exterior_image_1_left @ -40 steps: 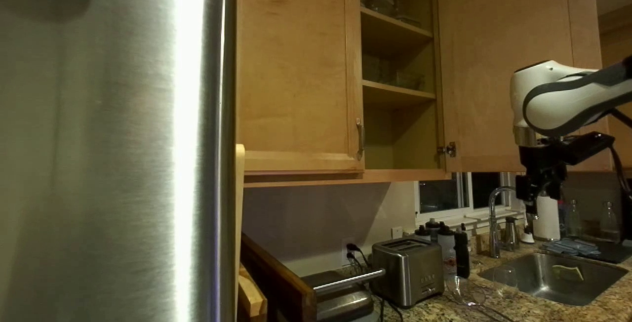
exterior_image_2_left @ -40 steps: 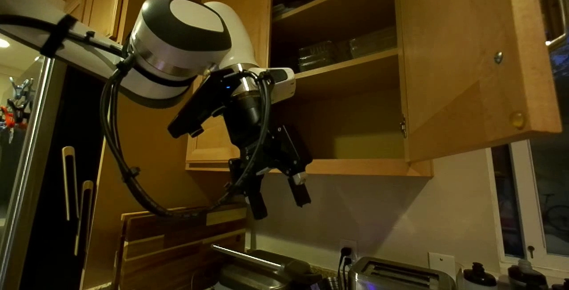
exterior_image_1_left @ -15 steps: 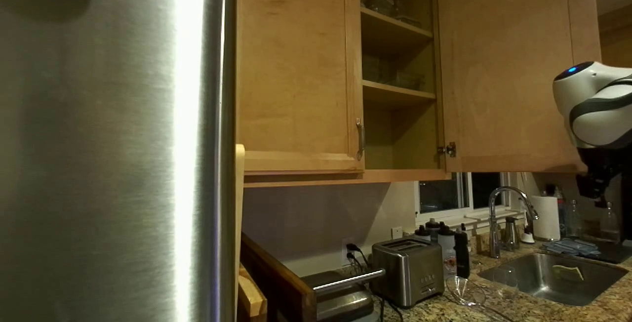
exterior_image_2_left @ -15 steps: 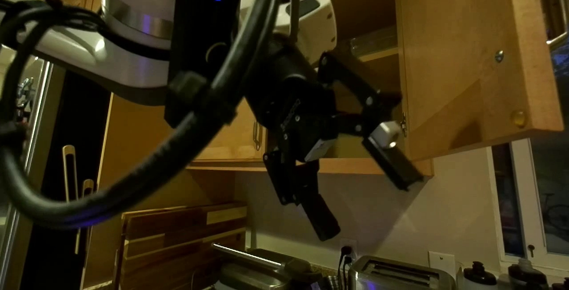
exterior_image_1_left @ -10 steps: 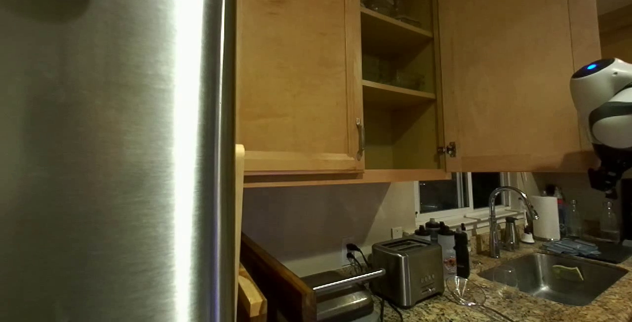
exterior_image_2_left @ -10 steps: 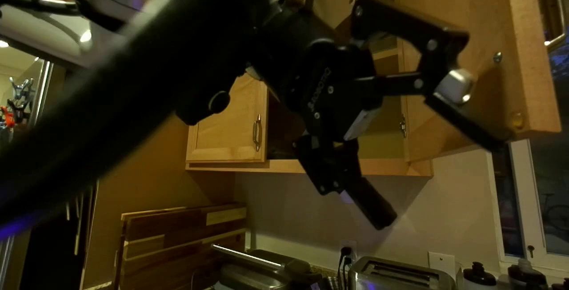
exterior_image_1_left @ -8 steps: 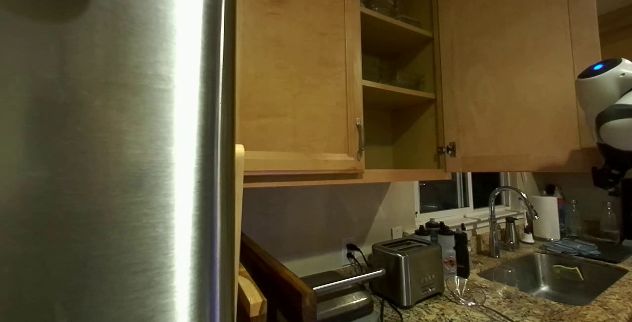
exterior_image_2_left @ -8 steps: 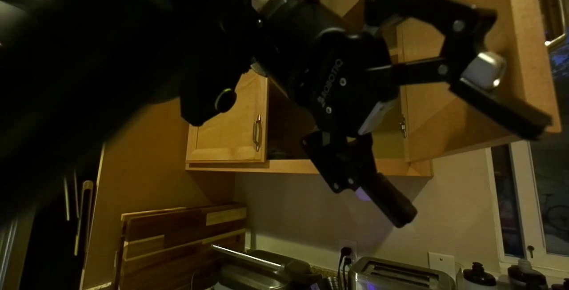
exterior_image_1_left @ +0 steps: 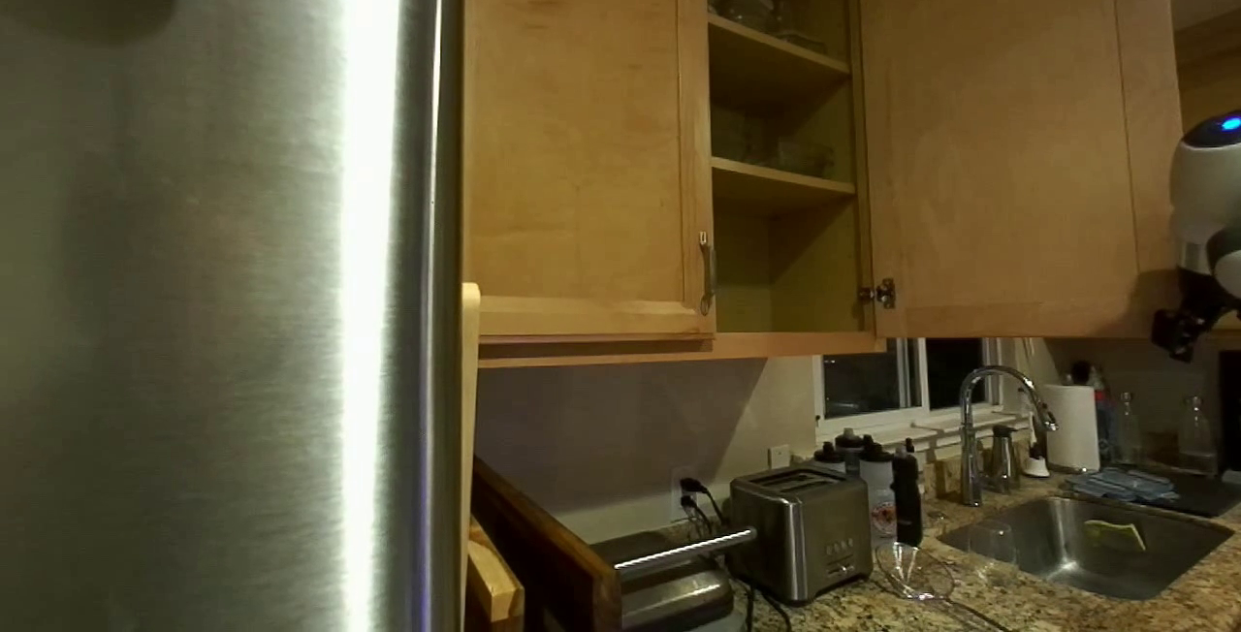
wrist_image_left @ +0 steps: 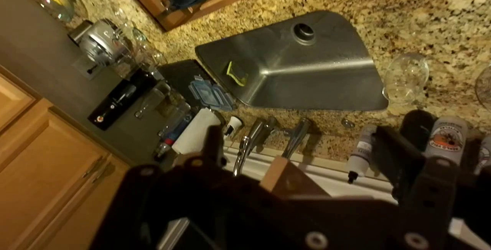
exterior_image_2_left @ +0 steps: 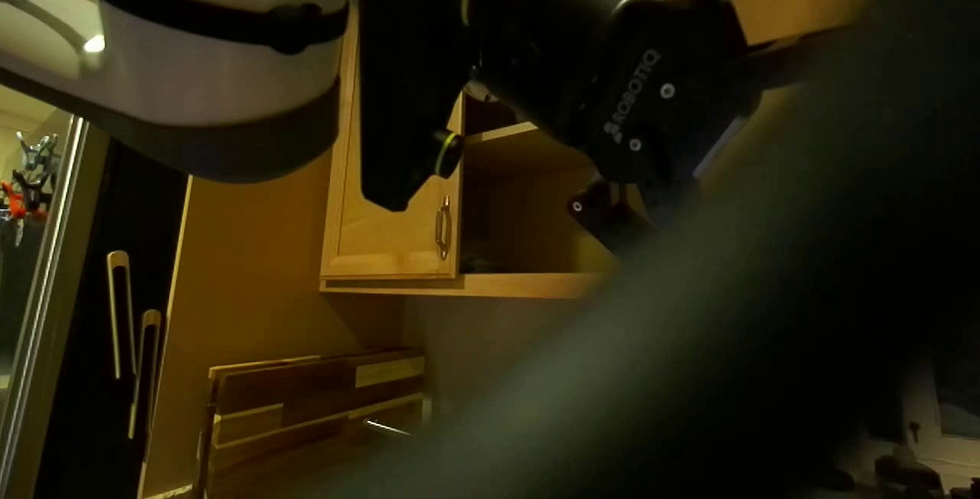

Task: Remove the wooden tongs from the cabinet on top of the toaster, put them on the fridge and close the cabinet

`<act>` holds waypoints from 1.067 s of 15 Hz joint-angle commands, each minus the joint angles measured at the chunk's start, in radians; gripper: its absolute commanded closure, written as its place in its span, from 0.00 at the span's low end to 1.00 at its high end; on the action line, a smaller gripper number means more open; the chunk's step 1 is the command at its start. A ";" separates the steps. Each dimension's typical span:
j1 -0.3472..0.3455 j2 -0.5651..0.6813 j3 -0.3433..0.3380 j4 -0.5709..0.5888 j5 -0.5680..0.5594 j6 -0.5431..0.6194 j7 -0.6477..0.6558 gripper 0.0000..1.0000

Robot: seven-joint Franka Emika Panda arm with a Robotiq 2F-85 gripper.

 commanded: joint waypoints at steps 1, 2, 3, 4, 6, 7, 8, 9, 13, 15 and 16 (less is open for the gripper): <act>-0.026 0.032 -0.022 0.001 -0.060 0.152 0.017 0.00; -0.026 0.042 -0.029 0.002 -0.064 0.187 0.014 0.00; -0.031 0.051 -0.031 0.003 -0.065 0.218 0.014 0.00; -0.032 0.061 -0.034 0.003 -0.064 0.247 0.006 0.00; -0.036 0.078 -0.036 -0.001 -0.053 0.298 -0.011 0.00; -0.039 0.085 -0.033 -0.003 -0.049 0.320 -0.020 0.00; -0.035 0.083 -0.033 -0.011 -0.040 0.333 -0.040 0.00; -0.043 0.085 -0.028 -0.016 -0.043 0.350 -0.045 0.00; -0.027 0.027 -0.007 -0.081 -0.027 0.370 -0.152 0.00; -0.033 -0.008 0.014 -0.118 -0.027 0.343 -0.193 0.00; -0.041 -0.033 0.028 -0.144 -0.028 0.328 -0.211 0.00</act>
